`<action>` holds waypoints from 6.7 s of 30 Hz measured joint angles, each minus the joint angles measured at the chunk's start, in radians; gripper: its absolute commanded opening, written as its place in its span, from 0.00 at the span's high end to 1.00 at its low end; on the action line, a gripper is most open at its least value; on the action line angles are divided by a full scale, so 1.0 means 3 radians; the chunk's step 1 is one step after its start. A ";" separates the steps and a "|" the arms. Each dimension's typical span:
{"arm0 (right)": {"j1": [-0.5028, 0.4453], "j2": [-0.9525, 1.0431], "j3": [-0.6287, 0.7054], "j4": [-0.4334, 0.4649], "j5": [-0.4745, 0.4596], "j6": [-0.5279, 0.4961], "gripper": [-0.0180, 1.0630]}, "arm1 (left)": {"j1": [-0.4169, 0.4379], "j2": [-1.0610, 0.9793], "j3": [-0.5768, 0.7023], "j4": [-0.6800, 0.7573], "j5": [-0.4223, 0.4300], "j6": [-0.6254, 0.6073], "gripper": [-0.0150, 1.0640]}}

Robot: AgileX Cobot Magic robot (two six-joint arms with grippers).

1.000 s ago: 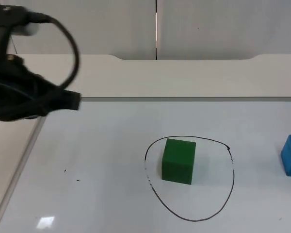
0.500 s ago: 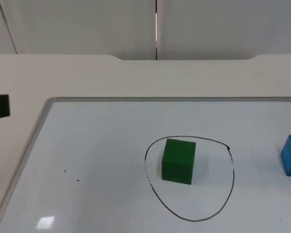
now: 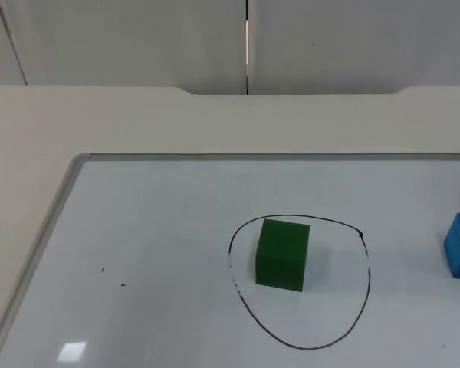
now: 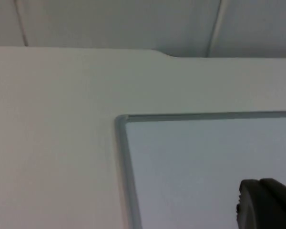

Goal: Push the two cubes into the marked area.

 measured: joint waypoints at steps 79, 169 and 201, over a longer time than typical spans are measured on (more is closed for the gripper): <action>0.0264 0.2073 0.0195 -0.1077 -0.1663 0.1409 0.98 | 0.0543 -0.1091 -0.0205 0.0482 0.0836 -0.0138 0.99; 0.0930 0.2289 0.0190 -0.0688 -0.1935 0.1543 0.98 | 0.0543 -0.1091 -0.0205 0.0475 0.0838 -0.0138 0.99; 0.1197 0.2289 0.0139 -0.0676 -0.1998 0.1704 0.98 | 0.0543 -0.1091 -0.0205 0.0416 0.0838 -0.0138 0.99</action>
